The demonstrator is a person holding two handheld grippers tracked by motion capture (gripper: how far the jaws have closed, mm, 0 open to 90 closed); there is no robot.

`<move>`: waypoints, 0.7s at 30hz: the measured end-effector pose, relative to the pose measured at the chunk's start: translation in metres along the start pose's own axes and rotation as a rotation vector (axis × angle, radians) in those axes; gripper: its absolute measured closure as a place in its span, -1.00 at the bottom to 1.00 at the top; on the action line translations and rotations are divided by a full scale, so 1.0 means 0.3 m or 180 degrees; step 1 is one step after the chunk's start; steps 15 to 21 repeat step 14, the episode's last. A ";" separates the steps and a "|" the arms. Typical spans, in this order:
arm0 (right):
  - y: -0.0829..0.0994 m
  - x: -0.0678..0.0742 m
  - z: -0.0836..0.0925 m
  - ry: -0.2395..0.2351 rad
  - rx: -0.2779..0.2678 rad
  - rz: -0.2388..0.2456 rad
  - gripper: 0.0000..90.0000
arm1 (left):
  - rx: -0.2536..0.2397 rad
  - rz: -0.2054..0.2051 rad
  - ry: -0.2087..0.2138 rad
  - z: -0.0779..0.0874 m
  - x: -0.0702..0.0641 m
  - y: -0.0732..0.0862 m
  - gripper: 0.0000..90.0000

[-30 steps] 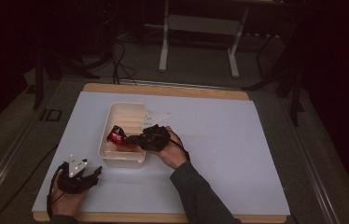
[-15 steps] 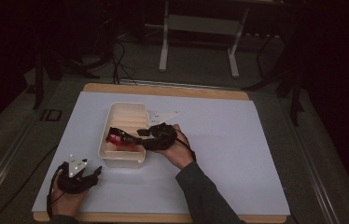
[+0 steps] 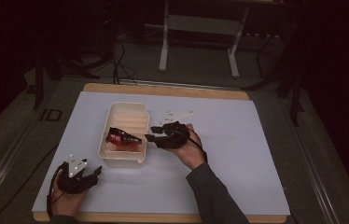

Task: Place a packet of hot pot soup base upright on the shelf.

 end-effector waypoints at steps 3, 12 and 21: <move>0.031 -0.026 0.029 0.0131 0.0036 -0.0105 0.34 | 0.0003 -0.0003 -0.0004 0.000 0.001 0.000 -0.18; 0.118 -0.101 0.101 0.0375 0.0084 -0.0382 0.33 | 0.0014 0.0005 -0.0006 -0.001 0.000 0.000 -0.18; 0.154 -0.128 0.127 0.0489 0.0084 -0.0481 0.31 | 0.0022 0.0001 -0.0006 -0.002 0.001 0.000 -0.18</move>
Point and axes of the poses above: each handheld gripper's, and its own axes: z roughly backward along the jaws, y roughly out of its underside, x roughly to its left, the point moved 3 cm from there along -z, roughly forward along the jaws, and after that the axes turned 1 degree about -y, right-handed, at the moved point
